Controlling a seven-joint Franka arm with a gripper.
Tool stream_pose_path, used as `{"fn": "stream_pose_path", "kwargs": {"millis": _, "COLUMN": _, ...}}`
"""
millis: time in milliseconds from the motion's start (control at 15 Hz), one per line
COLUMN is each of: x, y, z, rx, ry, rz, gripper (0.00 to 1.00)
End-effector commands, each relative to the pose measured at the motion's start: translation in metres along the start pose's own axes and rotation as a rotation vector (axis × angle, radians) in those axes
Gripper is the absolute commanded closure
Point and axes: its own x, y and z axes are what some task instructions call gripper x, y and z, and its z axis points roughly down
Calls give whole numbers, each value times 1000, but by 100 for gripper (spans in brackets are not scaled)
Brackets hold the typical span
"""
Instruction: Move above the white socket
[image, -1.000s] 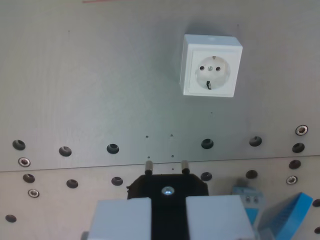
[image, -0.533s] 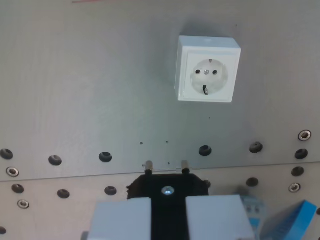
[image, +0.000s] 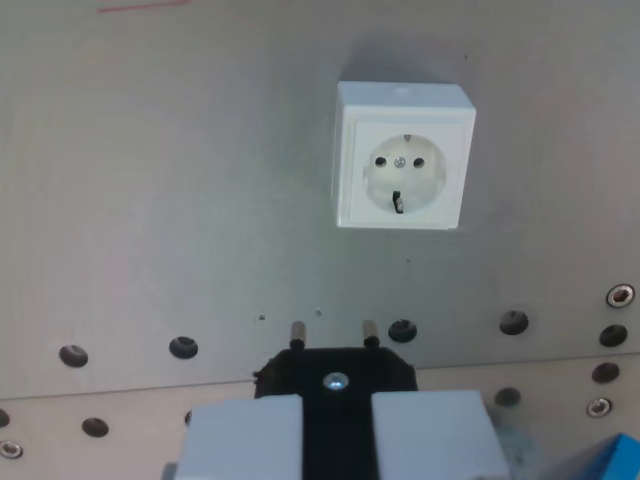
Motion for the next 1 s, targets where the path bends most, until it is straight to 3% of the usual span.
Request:
{"fn": "stream_pose_path", "kwargs": {"millis": 67, "x": -3, "y": 7, "z": 16, "rx": -9, "ry": 94, "rz": -3, "gripper": 100}}
{"fn": "stream_pose_path", "kwargs": {"millis": 1000, "x": -11, "y": 27, "z": 86, "rx": -26, "ry": 113, "rz": 15, "gripper": 100}}
